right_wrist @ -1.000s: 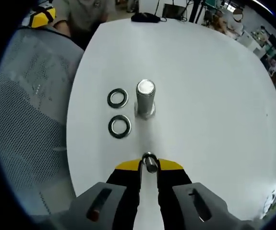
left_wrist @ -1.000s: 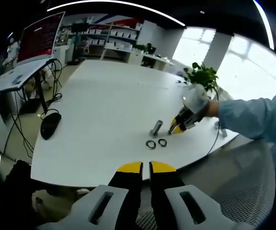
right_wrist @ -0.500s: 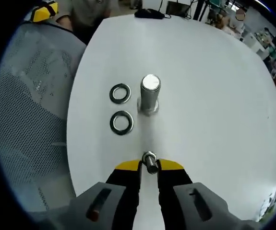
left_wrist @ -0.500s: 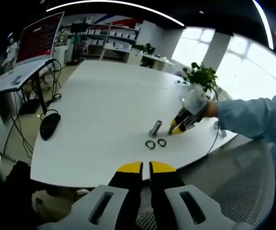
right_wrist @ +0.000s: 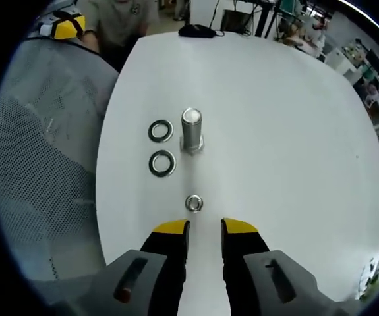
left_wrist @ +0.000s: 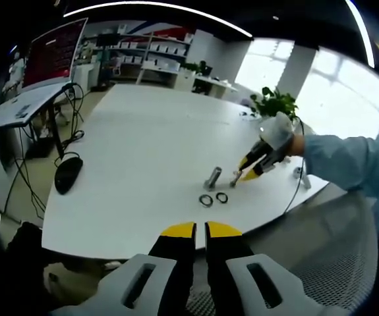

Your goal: Place the washer onto the threaded stud by aligning its center hole with the stud, sliding it down to the base, and recovering from edge contact or off-axis alignment until the washer reaches the visible bottom stop.

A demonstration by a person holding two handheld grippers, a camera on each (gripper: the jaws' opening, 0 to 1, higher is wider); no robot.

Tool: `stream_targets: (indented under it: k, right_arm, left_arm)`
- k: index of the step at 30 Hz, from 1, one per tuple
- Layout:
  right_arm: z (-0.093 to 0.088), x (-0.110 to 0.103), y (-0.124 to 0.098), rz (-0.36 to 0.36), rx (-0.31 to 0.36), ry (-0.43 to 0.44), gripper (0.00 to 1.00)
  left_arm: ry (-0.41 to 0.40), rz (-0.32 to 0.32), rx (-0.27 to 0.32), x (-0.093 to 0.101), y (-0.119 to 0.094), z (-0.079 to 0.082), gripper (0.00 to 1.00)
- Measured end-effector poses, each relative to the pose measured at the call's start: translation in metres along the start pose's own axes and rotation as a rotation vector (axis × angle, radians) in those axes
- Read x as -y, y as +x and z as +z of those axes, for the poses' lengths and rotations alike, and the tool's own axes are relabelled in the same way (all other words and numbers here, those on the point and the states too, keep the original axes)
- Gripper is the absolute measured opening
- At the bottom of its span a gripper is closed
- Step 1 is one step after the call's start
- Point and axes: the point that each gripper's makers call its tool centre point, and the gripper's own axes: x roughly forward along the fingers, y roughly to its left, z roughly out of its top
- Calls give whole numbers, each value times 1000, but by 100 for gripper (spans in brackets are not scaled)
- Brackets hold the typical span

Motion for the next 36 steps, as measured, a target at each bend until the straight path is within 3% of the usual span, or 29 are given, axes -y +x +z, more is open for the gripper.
stream_targets:
  k: [17, 26, 36]
  right_arm:
    - [-7, 9, -2, -62, 89, 57, 20]
    - [-20, 21, 5, -86, 31, 163, 20]
    - [-27, 29, 17, -80, 1, 207, 21]
  left_arm:
    - [3, -12, -5, 2, 0, -1, 3]
    - [3, -18, -6, 3, 0, -1, 3]
    - [0, -15, -5, 2, 0, -1, 3]
